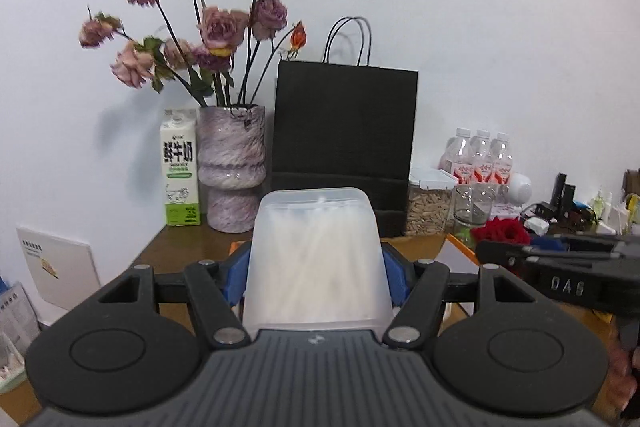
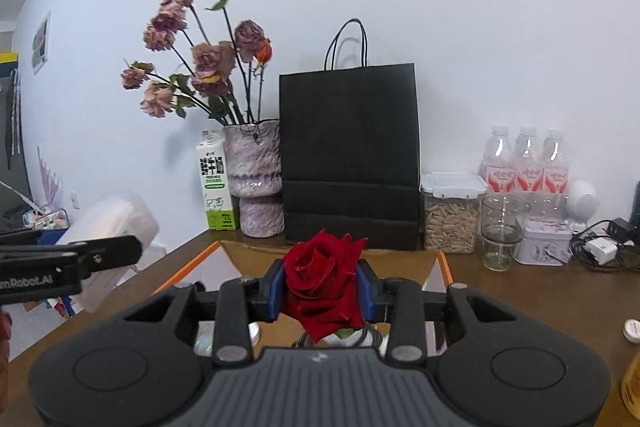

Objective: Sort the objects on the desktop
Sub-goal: 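Carry container and rose into the box and open both tools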

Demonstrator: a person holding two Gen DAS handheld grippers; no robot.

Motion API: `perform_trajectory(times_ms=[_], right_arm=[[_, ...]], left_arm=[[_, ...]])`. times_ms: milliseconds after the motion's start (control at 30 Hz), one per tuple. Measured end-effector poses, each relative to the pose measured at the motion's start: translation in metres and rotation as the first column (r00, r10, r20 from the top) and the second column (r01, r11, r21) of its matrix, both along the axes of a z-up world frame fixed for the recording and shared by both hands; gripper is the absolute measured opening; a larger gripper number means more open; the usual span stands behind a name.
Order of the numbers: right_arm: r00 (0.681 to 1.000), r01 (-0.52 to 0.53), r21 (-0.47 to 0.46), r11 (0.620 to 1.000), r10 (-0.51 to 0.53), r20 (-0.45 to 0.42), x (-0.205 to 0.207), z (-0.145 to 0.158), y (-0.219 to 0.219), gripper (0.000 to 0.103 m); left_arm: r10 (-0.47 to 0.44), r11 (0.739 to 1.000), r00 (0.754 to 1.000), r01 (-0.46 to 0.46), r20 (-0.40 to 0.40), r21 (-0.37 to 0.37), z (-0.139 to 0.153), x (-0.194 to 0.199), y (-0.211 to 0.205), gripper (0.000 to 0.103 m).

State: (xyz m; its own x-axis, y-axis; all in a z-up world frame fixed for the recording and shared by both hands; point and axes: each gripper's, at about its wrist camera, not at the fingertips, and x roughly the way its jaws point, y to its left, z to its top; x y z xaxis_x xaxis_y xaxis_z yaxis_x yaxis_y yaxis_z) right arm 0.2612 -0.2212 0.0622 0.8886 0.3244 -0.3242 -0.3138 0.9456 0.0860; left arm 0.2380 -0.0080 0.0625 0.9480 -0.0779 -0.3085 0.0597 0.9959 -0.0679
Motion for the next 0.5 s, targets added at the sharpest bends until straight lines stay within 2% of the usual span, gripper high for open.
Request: perform_trajectory(times_ms=[100, 300, 367, 467, 500], right_arm=[[1.000, 0.003, -0.007, 1.000, -0.003, -0.014, 0.027, -0.003, 0.006, 0.035], [0.996, 0.021, 0.002, 1.000, -0.021, -0.088, 0.088, -0.015, 0.016, 0.035], [0.992, 0.037, 0.001, 0.999, -0.037, -0.119, 0.107, -0.018, 0.018, 0.035], [0.986, 0.037, -0.012, 0.999, -0.039, -0.163, 0.128, -0.028, 0.020, 0.035], [0.984, 0.040, -0.017, 0.999, -0.043, -0.175, 0.132, -0.031, 0.020, 0.035]], left_arm=[[0.014, 1.000, 1.000, -0.015, -0.026, -0.026, -0.002, 0.033, 0.001, 0.067], [0.038, 0.999, 0.991, -0.039, -0.128, -0.010, -0.015, 0.095, -0.003, 0.067], [0.026, 1.000, 0.986, -0.026, -0.165, 0.003, -0.023, 0.111, -0.005, 0.067], [0.004, 1.000, 0.978, -0.008, -0.210, -0.015, -0.039, 0.127, -0.006, 0.067], [0.001, 1.000, 0.974, 0.000, -0.228, 0.004, -0.044, 0.131, -0.008, 0.067]])
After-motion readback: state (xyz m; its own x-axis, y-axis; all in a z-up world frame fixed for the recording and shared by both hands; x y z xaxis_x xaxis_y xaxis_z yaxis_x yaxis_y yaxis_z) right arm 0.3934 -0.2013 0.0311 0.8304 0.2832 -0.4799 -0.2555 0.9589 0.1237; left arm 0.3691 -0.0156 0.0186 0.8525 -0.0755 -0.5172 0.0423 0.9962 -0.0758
